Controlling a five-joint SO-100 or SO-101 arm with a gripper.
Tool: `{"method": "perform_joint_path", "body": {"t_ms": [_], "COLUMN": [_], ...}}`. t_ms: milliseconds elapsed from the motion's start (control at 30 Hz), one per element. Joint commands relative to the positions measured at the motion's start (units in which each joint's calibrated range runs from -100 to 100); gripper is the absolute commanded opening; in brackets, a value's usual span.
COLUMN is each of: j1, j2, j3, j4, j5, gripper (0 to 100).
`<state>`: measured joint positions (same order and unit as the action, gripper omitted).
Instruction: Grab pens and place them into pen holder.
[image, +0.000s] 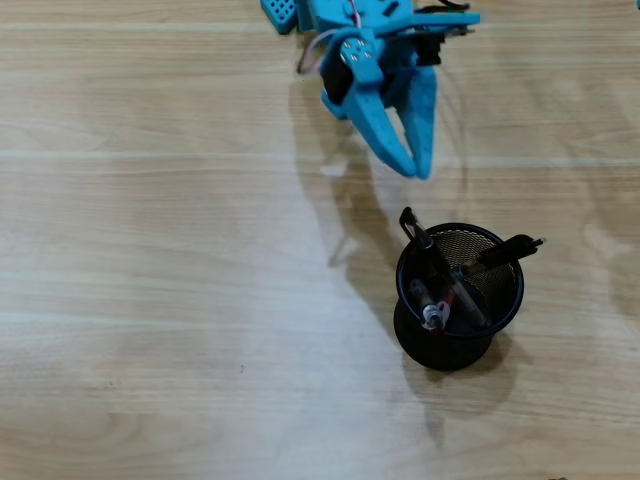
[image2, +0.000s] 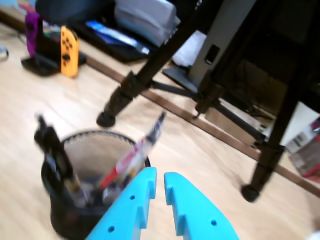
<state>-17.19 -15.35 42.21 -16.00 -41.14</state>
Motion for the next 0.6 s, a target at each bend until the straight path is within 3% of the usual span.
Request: {"method": "perform_joint_path", "body": {"t_ms": [0,233,367,567], "j1": [2.4,8.7,10.6,10.4], "j2": [-16.6,-33.3,-44.2,-55.7], "j3": [15.0,35.3,44.8,55.4], "j4": [-0.5,-1.1,-0.6,-0.5], "j5": [5.4,15.3,24.3,28.2], "gripper": [2,3,3,3]}}
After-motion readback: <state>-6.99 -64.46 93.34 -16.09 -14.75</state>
